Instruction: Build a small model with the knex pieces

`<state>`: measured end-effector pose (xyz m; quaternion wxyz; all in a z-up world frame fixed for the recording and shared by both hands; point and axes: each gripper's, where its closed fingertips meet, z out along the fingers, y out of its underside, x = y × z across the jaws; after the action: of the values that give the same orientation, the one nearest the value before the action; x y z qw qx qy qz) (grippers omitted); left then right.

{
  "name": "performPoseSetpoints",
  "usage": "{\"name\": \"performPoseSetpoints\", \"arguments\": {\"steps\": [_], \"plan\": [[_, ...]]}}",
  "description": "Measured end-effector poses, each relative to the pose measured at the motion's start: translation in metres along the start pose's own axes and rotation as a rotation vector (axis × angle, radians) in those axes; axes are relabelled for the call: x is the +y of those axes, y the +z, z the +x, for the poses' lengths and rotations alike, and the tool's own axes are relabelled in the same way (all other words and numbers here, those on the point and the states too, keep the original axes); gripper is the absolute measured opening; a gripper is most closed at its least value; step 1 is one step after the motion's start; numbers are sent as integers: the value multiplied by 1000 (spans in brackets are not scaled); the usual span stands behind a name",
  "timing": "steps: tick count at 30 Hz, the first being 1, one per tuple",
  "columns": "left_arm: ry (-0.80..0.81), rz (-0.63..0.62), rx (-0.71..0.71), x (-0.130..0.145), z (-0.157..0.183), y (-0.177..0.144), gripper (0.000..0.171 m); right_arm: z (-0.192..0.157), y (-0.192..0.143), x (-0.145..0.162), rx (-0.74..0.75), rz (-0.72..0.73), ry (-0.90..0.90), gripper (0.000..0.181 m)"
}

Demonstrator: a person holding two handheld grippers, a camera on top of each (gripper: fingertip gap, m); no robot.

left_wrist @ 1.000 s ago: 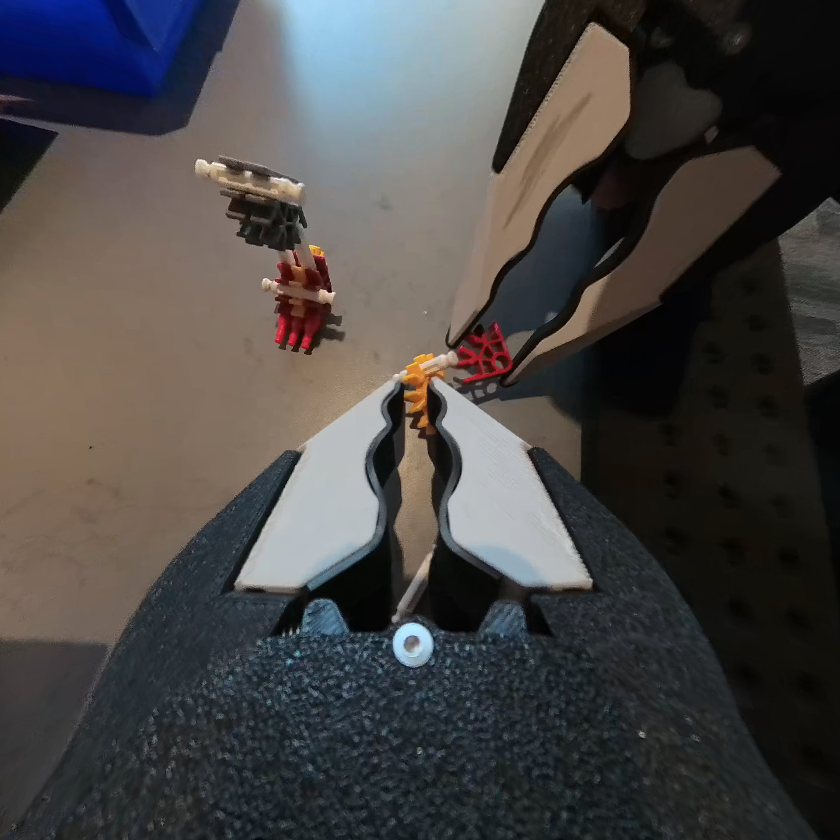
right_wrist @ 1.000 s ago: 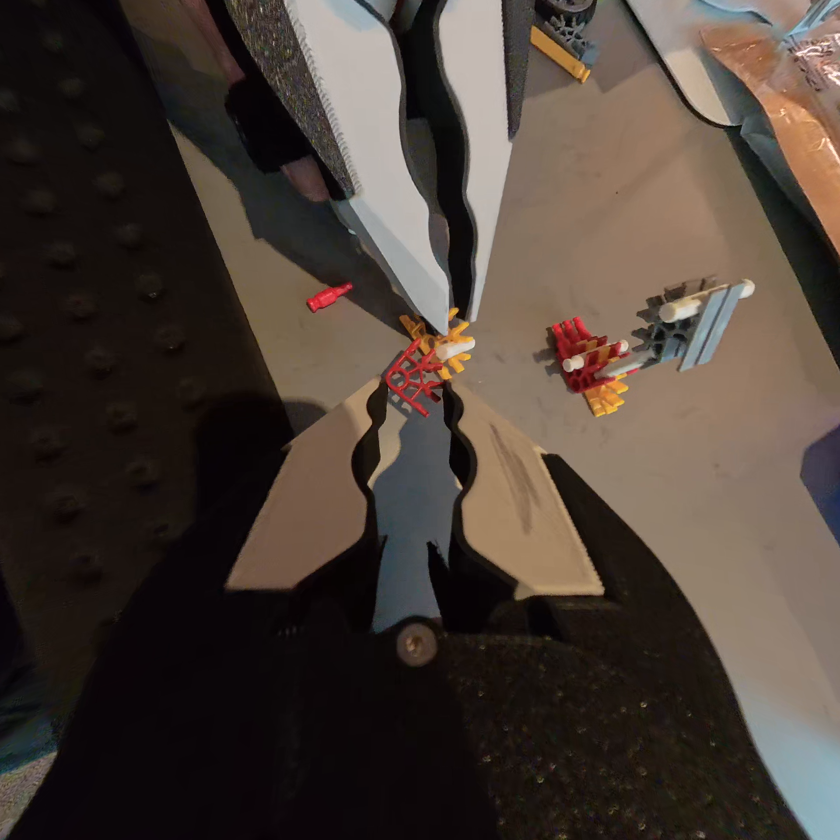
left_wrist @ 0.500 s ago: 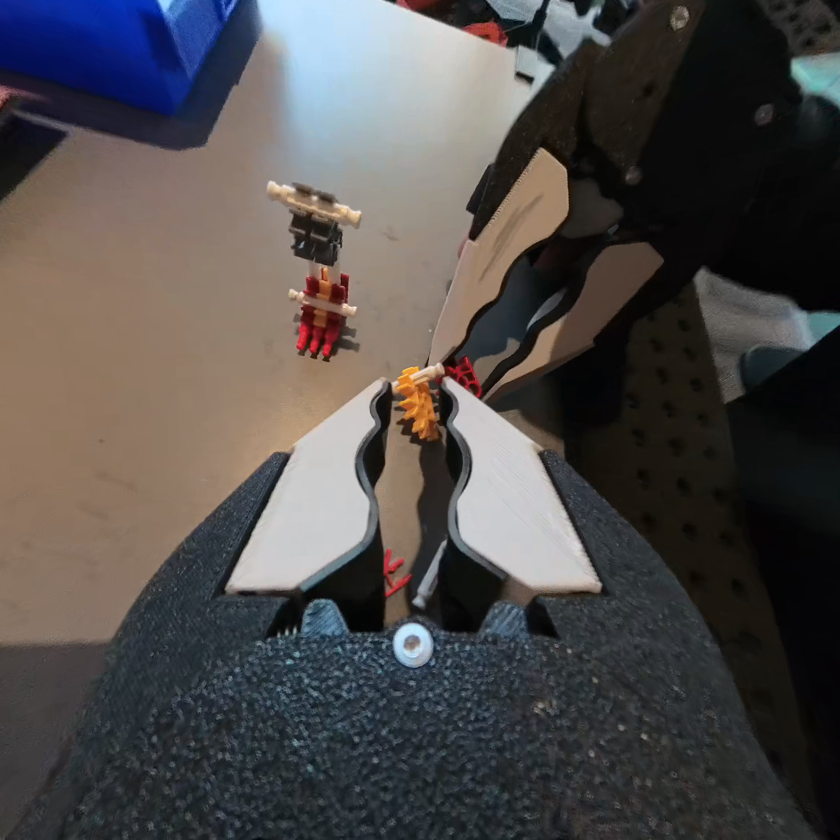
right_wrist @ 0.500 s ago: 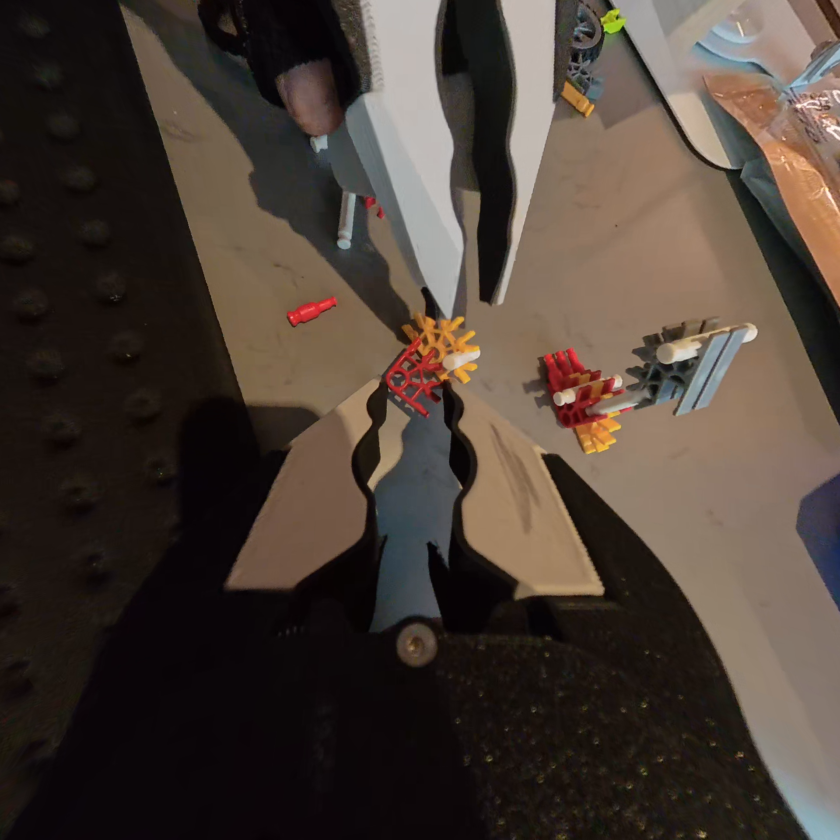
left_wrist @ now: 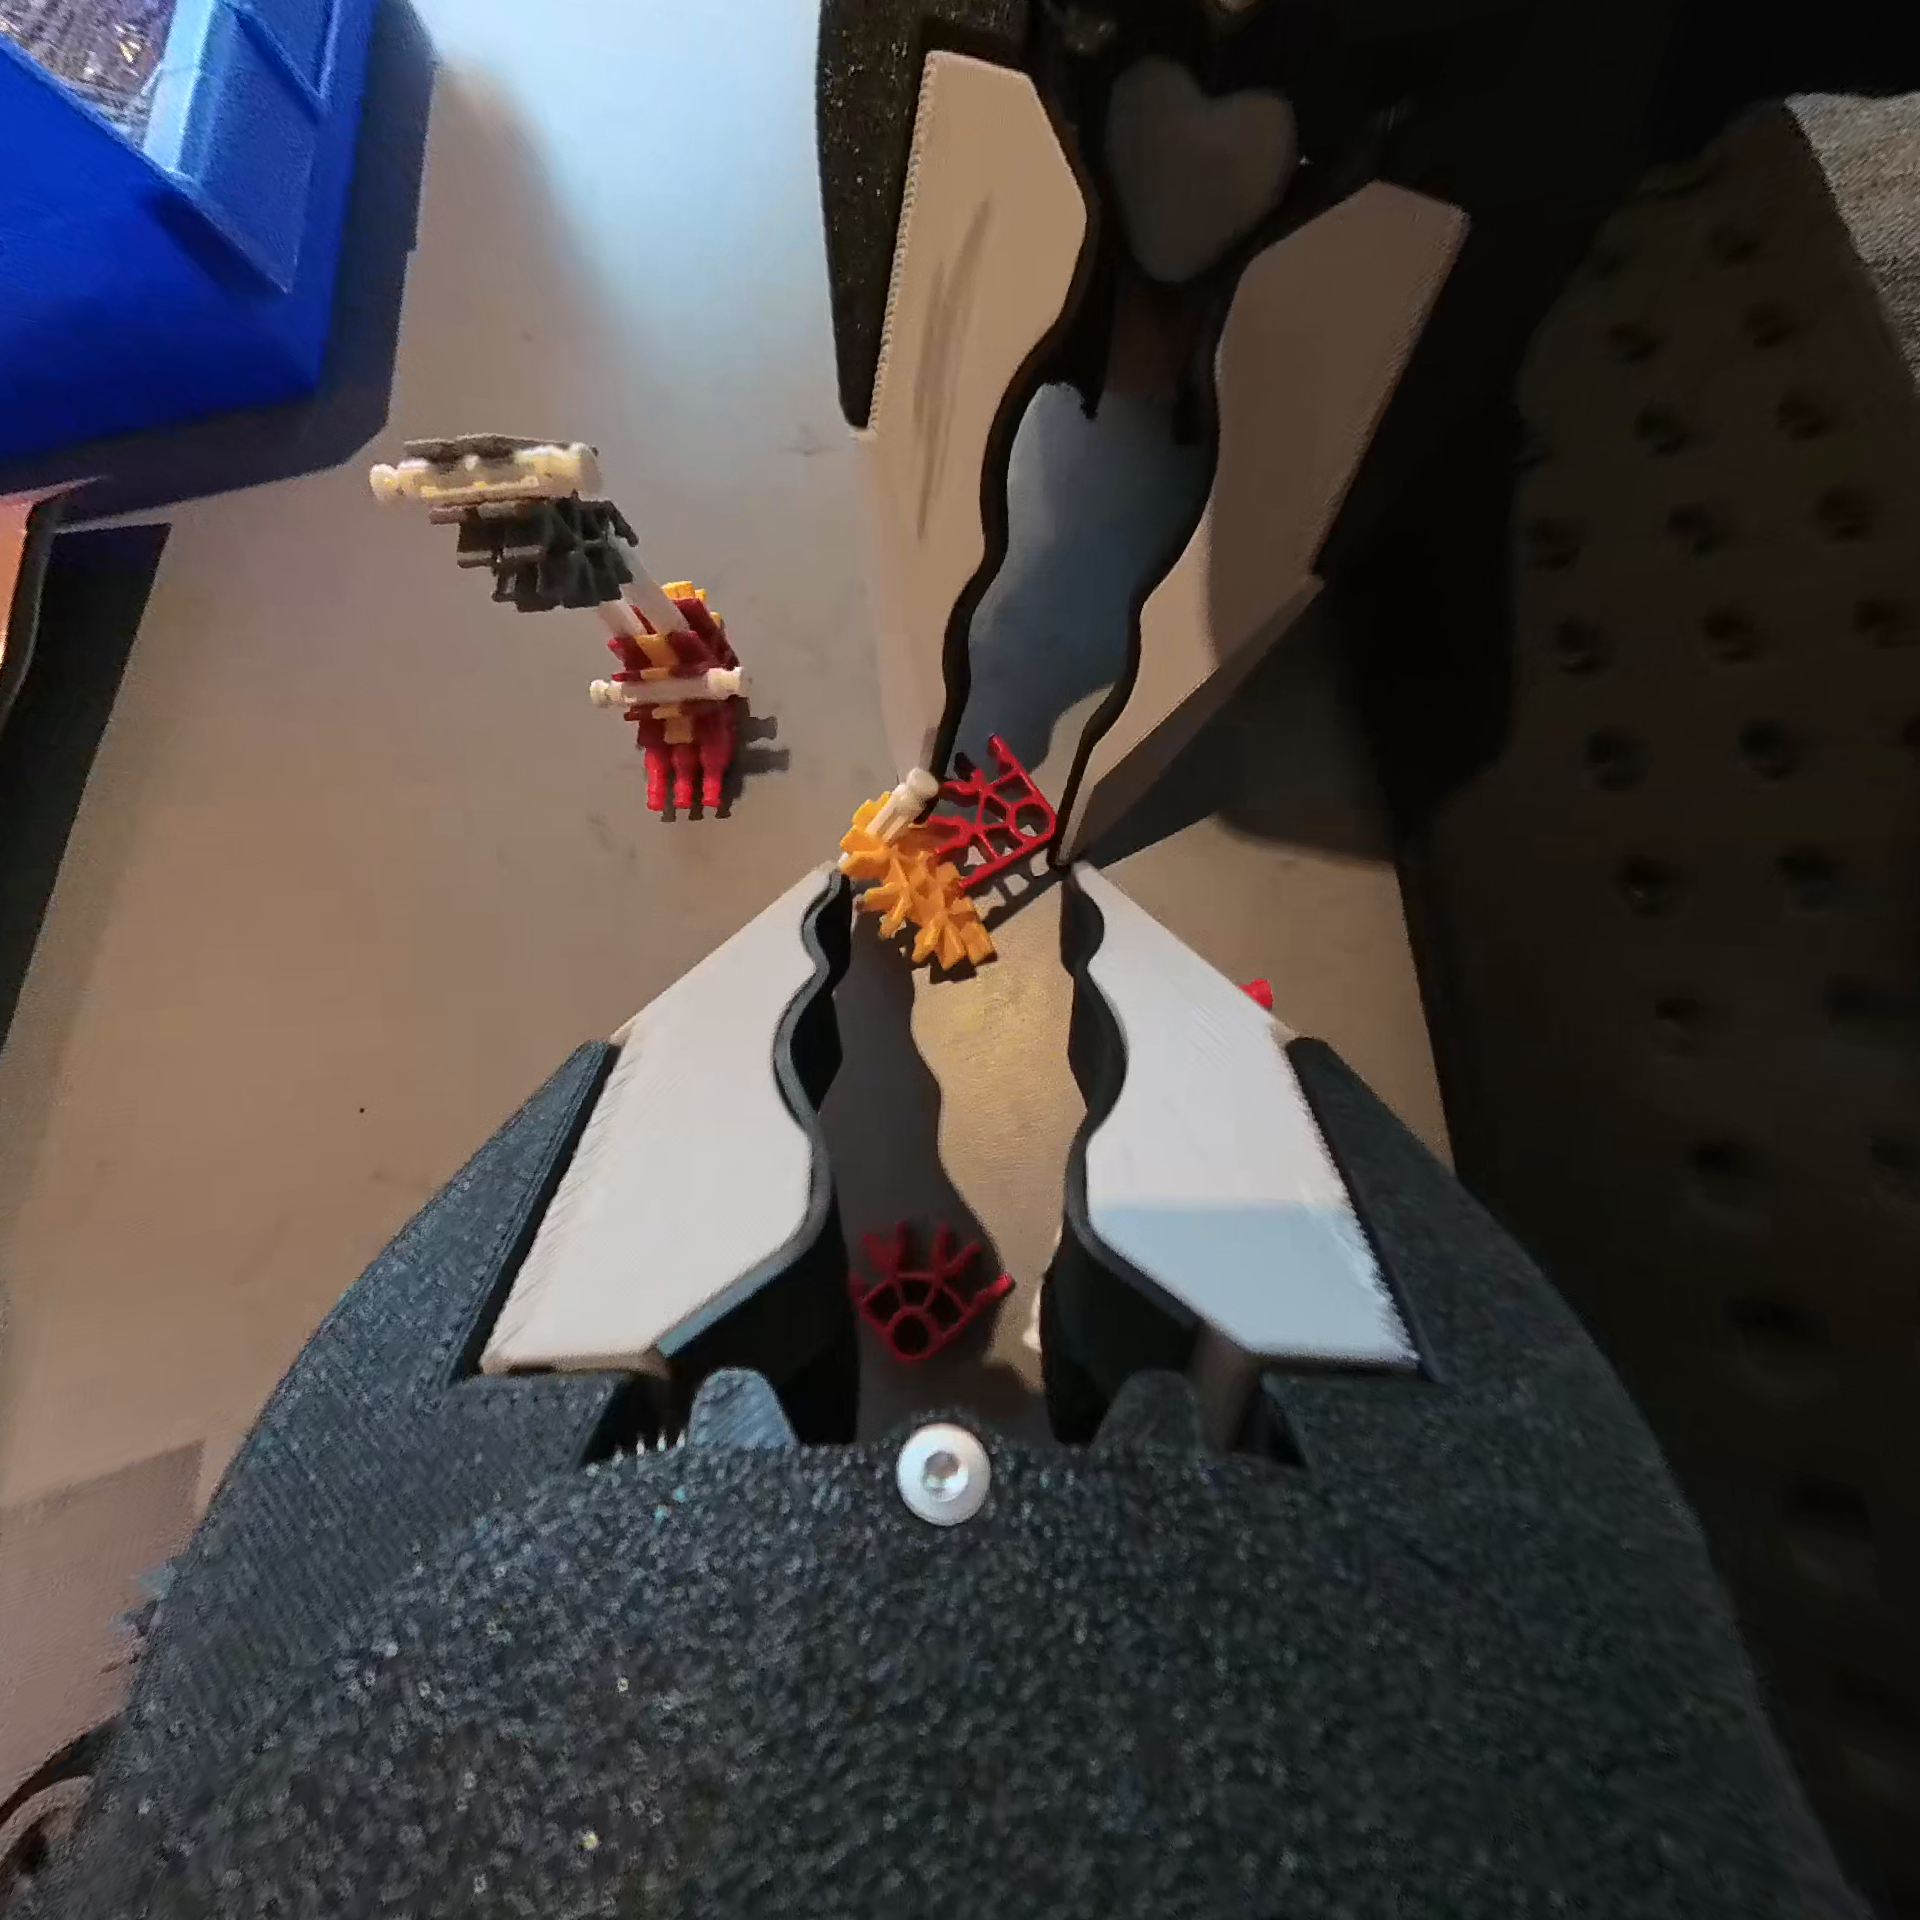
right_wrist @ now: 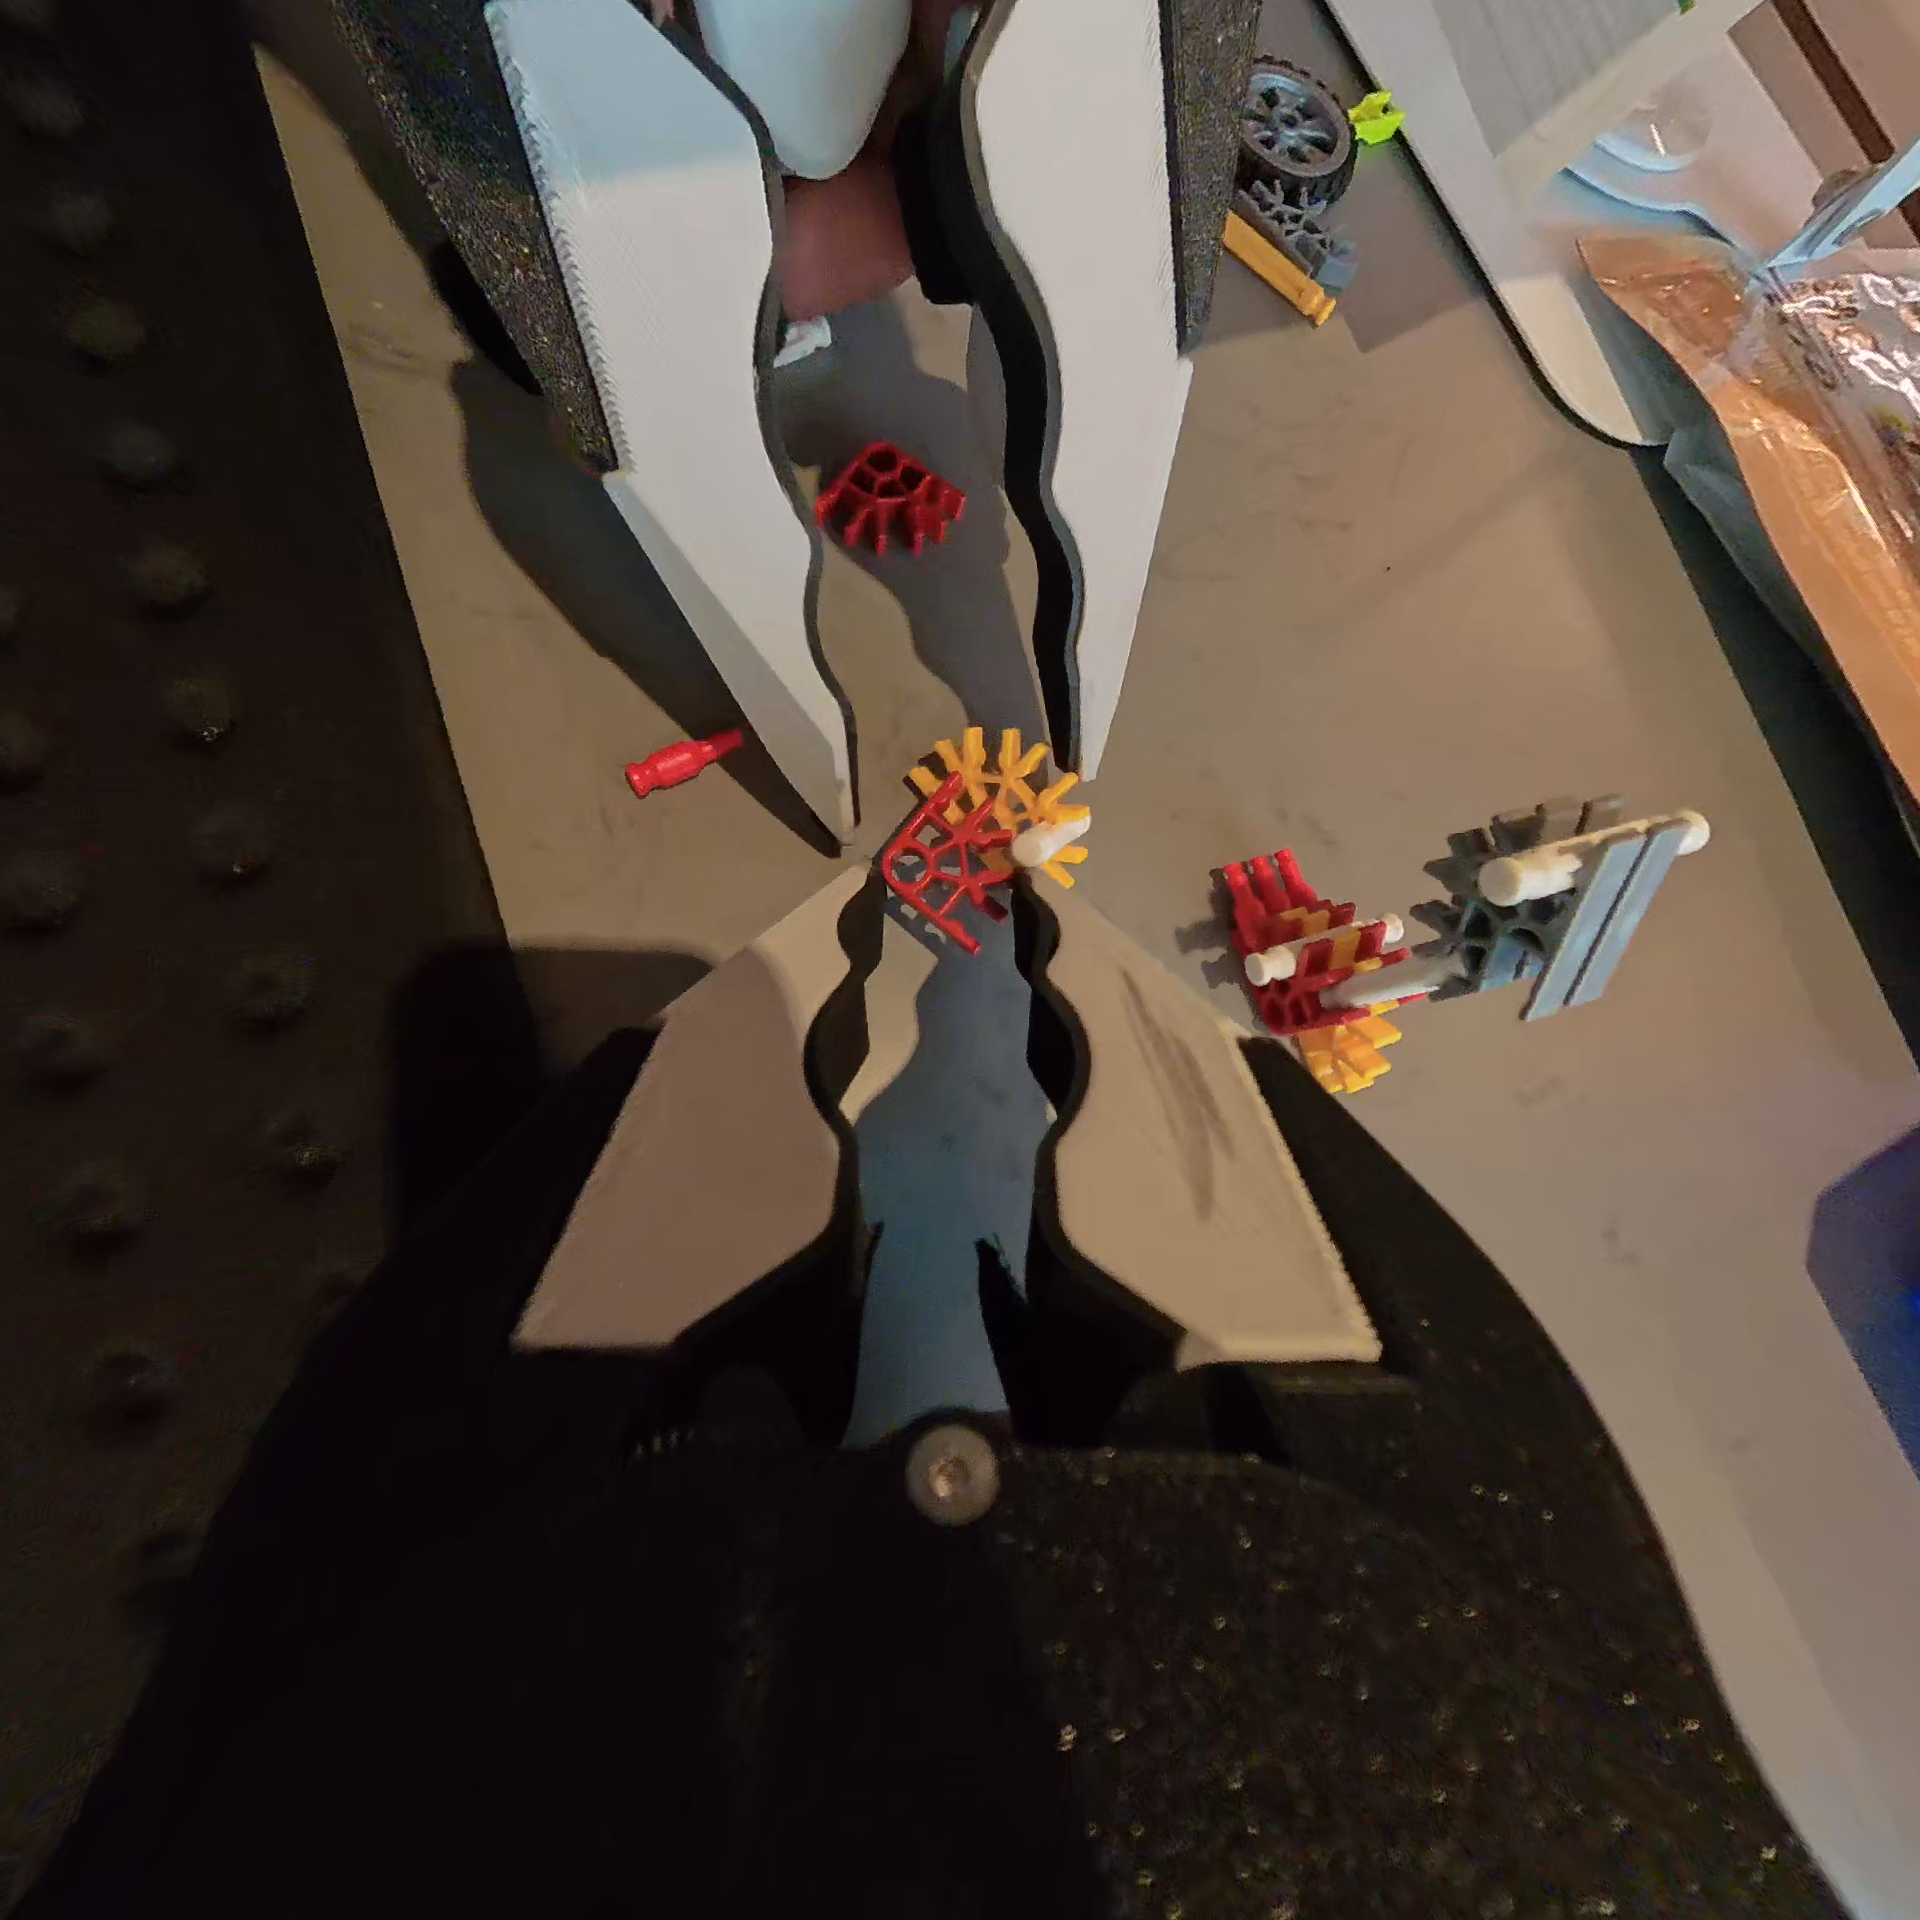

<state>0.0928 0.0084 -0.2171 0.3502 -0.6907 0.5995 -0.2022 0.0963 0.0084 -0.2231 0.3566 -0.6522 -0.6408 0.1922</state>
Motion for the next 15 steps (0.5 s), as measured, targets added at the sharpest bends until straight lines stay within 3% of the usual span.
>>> {"name": "performPoseSetpoints", "arguments": {"steps": [15], "plan": [[2, -6, -36, 4, -8, 2, 35, 11, 4, -1, 53, -42, 120, 24]]}}
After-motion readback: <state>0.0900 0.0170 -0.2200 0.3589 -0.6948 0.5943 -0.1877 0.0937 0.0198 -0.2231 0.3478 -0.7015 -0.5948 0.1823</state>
